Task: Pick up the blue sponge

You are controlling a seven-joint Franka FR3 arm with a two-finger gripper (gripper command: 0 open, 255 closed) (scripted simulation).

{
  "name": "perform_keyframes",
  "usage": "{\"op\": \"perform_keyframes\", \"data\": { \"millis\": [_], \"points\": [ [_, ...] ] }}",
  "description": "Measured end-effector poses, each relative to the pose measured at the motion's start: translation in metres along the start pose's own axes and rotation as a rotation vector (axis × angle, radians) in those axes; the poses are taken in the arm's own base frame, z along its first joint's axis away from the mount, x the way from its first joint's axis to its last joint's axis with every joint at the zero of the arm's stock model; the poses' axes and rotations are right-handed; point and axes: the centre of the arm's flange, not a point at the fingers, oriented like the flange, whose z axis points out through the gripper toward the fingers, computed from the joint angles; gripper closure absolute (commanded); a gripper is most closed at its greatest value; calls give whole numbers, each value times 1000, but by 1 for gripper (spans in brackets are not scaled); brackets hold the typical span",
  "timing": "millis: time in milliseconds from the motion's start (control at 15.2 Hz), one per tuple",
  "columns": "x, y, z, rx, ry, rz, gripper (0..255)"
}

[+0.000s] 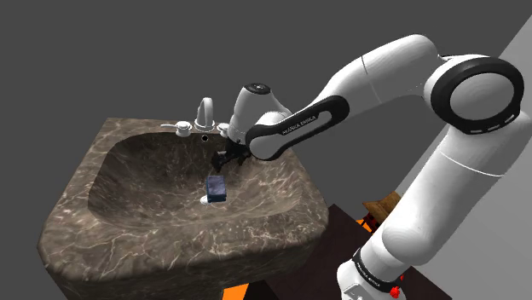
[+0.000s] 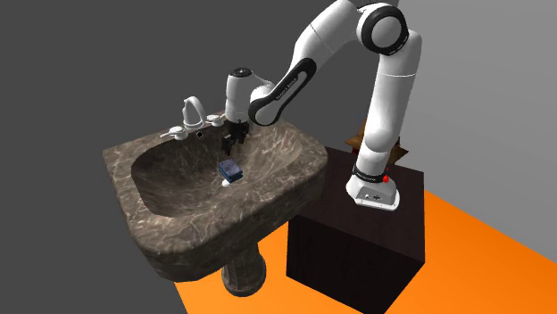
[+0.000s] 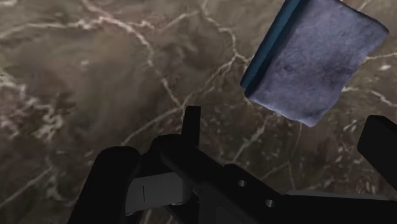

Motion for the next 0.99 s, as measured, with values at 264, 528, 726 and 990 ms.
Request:
{"op": "perform_keyframes", "data": {
  "millis": [264, 528, 726, 990],
  "points": [
    [23, -19, 31, 16, 25, 24, 0],
    [24, -25, 54, 19, 30, 29, 0],
    [21, -24, 69, 19, 30, 30, 0],
    [20, -25, 76, 19, 30, 30, 255]
  ]
}}
